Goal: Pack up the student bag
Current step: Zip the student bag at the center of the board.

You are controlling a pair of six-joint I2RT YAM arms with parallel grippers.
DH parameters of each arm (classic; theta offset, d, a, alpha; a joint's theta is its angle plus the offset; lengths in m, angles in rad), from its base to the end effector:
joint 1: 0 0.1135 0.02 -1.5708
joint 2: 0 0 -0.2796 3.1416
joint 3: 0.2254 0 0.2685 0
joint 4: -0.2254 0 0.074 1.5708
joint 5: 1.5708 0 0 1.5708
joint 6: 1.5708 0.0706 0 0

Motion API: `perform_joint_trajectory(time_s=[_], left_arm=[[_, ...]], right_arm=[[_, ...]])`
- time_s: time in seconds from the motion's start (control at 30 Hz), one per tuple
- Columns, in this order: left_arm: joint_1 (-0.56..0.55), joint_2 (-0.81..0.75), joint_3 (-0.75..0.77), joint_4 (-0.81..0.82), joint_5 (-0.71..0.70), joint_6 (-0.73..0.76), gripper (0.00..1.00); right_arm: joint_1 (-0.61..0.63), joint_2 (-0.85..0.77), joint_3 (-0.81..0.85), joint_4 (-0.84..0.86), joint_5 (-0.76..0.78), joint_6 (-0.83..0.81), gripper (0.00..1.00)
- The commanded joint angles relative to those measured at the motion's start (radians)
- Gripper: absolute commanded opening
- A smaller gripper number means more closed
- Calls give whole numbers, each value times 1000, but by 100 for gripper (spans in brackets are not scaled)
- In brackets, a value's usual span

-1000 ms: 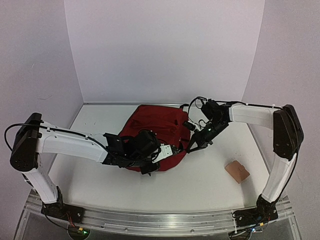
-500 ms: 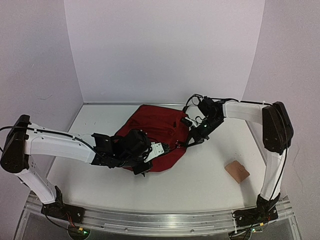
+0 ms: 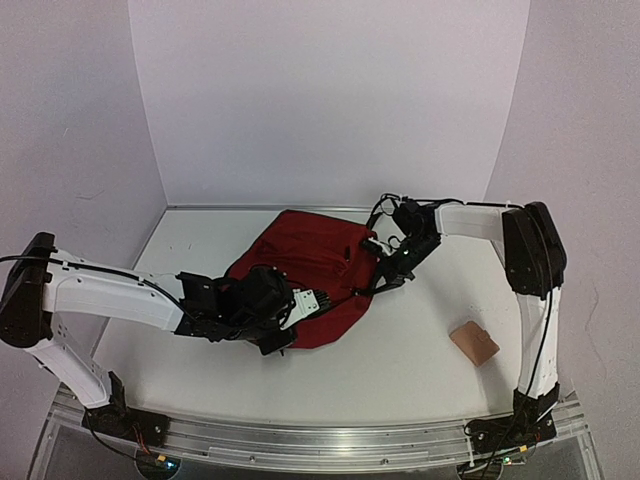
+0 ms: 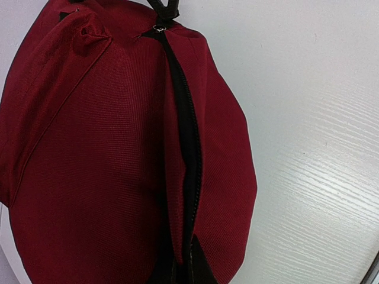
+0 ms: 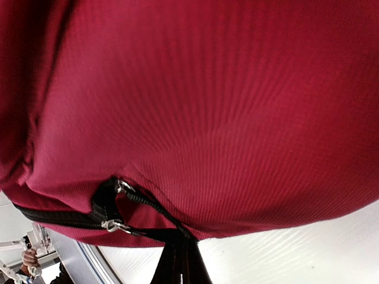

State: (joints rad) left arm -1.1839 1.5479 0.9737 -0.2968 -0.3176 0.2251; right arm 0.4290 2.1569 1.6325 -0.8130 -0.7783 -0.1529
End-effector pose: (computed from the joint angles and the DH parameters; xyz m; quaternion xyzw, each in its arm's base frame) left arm 0.1550 -0.3221 0.1933 0.5595 0.7419 -0.0243 0.3689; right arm 0.3977 0.2364 0.1464 -0.3059 0.8676 0.3881 0.0549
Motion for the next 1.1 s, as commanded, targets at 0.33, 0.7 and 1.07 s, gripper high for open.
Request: perform_joint_trajectory(time_s=[0.33,0.7,1.07], left_arm=[[-28,250,179,19,35,47,0],[86,34,-27,-24,-135,-136,0],[185,-82,-77,-126,-371,-217,8]], right_arm=[[-139,-26,59,24,140,33,0],[-113,-182,-286,64,-17,-1,0],[-51,-208,-23,83,-49,65,66]])
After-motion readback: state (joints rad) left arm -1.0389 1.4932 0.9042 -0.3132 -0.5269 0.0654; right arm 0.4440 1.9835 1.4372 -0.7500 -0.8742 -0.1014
